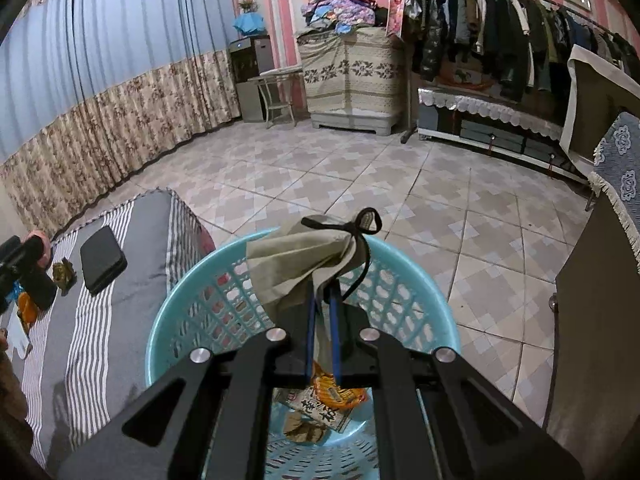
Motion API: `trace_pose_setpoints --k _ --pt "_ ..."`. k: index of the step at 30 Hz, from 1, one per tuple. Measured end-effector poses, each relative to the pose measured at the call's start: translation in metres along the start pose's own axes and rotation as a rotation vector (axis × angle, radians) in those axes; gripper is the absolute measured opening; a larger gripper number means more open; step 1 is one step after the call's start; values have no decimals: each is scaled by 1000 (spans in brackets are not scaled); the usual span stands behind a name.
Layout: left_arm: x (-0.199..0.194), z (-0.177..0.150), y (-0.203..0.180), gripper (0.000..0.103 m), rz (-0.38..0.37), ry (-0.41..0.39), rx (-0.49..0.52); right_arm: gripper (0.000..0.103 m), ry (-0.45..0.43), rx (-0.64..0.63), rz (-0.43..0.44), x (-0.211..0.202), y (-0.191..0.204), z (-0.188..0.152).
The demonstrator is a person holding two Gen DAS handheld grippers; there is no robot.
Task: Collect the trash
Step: 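Open the left tool and right tool to drop lid and bag into the basket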
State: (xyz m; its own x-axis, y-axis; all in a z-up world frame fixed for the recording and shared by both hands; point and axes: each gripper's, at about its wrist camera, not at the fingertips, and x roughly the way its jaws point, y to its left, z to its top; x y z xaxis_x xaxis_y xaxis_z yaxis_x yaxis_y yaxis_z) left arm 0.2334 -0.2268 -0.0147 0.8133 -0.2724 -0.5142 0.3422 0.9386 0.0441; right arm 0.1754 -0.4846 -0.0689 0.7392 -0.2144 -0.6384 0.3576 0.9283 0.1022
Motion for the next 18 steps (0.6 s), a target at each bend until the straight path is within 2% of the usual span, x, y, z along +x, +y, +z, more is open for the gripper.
trace_pose_setpoints --k 5,7,8,9,10,12,16,18 --pt "-10 -1 17 97 24 -10 -25 11 24 5 8 5 4 -2" --pt "-15 -2 22 97 32 -19 -25 32 32 5 1 7 6 -3" --pt "-18 -1 25 97 38 -25 -23 50 27 6 5 6 7 -4" --pt "-20 -1 27 97 42 -29 -22 59 24 6 7 6 8 -4" --pt "-22 -2 28 97 45 -32 -20 62 20 7 11 5 9 -3" --pt "-29 -5 34 97 49 -35 -24 79 12 12 4 3 10 -3" --pt "-39 -10 48 97 54 -36 -52 90 -2 40 25 0 9 -1" --pt "-44 -13 59 97 69 -40 -67 91 -7 43 17 -1 11 -1"
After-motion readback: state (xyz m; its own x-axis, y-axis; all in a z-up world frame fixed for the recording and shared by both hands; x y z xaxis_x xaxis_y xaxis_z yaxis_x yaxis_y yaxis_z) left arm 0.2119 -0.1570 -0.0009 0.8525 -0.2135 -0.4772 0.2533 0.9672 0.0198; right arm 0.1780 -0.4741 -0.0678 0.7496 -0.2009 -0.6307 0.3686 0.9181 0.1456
